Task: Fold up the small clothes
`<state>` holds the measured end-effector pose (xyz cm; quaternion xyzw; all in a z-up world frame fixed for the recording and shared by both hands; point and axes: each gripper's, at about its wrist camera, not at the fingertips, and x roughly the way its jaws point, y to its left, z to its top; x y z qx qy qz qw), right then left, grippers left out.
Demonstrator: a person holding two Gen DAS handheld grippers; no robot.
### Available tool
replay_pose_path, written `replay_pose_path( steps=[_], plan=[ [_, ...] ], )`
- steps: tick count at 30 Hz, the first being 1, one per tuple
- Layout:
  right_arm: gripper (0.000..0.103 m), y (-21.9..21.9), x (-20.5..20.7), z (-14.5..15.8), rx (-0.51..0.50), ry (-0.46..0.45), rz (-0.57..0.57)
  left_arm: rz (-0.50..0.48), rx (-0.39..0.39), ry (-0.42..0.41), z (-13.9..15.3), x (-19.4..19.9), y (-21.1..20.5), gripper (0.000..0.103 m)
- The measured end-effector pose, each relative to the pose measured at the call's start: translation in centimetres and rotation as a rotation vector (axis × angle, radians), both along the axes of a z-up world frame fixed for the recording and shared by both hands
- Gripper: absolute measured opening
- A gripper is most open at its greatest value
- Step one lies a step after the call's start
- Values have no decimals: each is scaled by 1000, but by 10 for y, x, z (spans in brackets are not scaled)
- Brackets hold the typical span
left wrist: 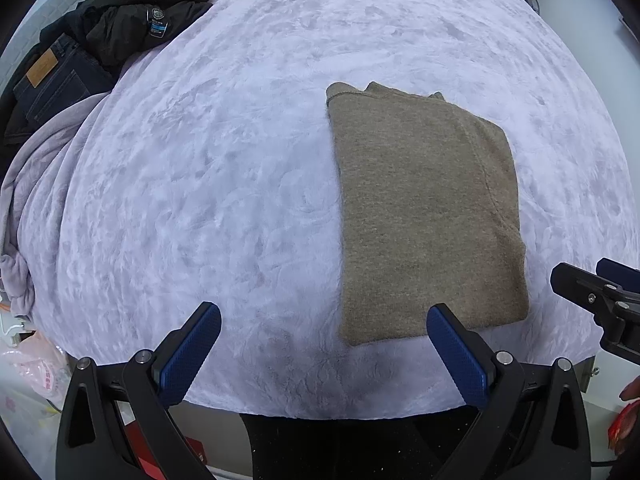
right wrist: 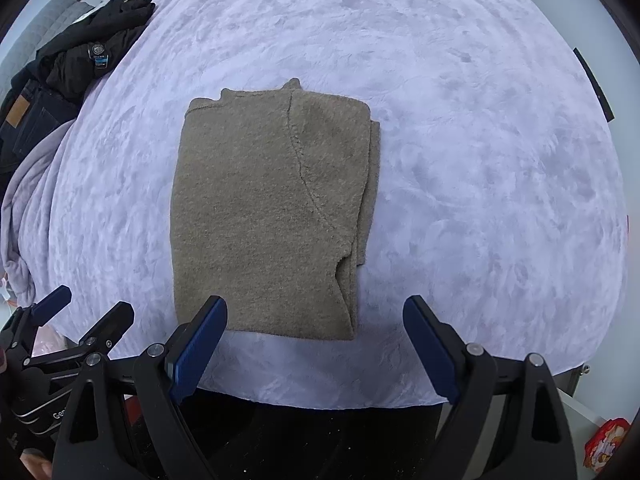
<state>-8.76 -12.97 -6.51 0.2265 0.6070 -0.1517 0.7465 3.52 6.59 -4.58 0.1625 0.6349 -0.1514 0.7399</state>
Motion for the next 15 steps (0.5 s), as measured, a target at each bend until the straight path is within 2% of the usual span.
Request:
replay_pose_path(
  steps=[15],
  plan=[
    [91,1,1,0,-2,5,-5,2,-2,-2,1,1,1,103]
  ],
)
